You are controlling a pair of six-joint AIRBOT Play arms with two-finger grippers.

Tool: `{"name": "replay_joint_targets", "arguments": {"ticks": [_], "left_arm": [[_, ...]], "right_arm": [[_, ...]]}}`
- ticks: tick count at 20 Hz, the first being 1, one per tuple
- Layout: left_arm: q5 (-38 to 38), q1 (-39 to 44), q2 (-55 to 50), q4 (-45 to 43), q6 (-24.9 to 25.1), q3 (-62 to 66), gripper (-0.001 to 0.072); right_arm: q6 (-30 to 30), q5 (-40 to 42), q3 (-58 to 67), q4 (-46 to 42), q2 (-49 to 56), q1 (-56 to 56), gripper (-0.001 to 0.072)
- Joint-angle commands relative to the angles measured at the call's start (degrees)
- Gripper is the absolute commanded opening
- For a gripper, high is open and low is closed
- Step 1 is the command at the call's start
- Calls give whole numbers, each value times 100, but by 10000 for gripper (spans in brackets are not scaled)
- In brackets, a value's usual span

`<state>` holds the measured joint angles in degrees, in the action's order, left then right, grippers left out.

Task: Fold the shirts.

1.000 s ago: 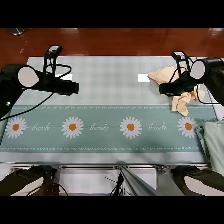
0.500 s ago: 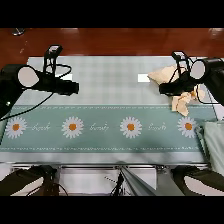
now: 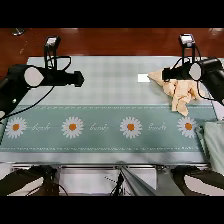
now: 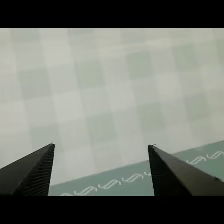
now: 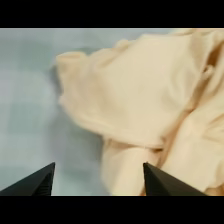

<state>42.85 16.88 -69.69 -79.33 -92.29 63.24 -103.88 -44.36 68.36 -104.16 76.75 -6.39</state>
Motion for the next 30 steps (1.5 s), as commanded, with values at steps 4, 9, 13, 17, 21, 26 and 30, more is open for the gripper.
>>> {"name": "replay_joint_targets", "arguments": {"ticks": [4, 9, 13, 17, 21, 26, 30], "left_arm": [[-354, -66, -529, -4, 7, -2, 701], [240, -205, -682, -105, 7, -2, 701], [1550, -562, -649, -334, 4, 20, 701], [3397, -942, -125, -704, 487, -157, 701], [2671, -933, 1685, 238, 442, -1322, 701], [1742, -861, 3580, 1602, 437, -3034, 701], [1478, -863, 3735, 1965, 439, -3427, 701]], "right_arm": [[-1897, 717, 15, -295, 966, 1628, 628], [-479, 203, 15, 1495, 1537, 2243, 610], [914, -374, 190, 2861, 1576, 2229, 23], [1613, -1596, 1832, 3576, 1449, 2223, 23], [1849, -1598, 3047, 4227, 461, 2223, 23], [2557, -1561, 3475, 5093, -1130, 2223, 23], [2830, -1552, 3781, 5580, -1928, 2223, 22]]}}
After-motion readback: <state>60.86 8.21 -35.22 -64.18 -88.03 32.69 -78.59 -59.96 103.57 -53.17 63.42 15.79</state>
